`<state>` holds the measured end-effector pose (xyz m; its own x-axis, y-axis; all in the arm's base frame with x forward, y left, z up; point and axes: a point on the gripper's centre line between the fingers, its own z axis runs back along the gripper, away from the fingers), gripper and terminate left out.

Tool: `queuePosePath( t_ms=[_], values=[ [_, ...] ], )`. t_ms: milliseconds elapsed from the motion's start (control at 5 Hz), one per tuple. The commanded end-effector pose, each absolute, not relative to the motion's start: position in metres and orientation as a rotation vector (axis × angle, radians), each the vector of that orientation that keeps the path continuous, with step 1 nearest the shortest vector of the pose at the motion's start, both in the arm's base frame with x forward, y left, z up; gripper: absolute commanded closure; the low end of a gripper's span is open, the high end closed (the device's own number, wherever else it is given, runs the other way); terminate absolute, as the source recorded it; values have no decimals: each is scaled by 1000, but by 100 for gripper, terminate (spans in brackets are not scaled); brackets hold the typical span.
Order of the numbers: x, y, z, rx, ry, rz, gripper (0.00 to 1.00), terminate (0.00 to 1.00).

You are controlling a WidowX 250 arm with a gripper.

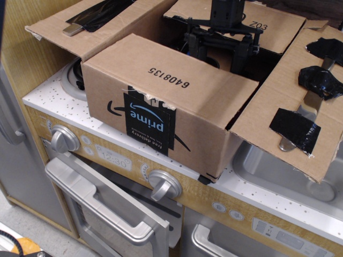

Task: Open large4fbox flaps

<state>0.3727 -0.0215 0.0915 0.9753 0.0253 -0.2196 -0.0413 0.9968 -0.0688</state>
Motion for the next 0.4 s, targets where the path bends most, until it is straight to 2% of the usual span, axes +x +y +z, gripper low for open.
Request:
queuePosePath(
  t_ms=[0,200],
  values=[
    [367,-31,135,-48,255,52,0,0],
    [359,-33,151,-5,288,74,0,0]
  ],
)
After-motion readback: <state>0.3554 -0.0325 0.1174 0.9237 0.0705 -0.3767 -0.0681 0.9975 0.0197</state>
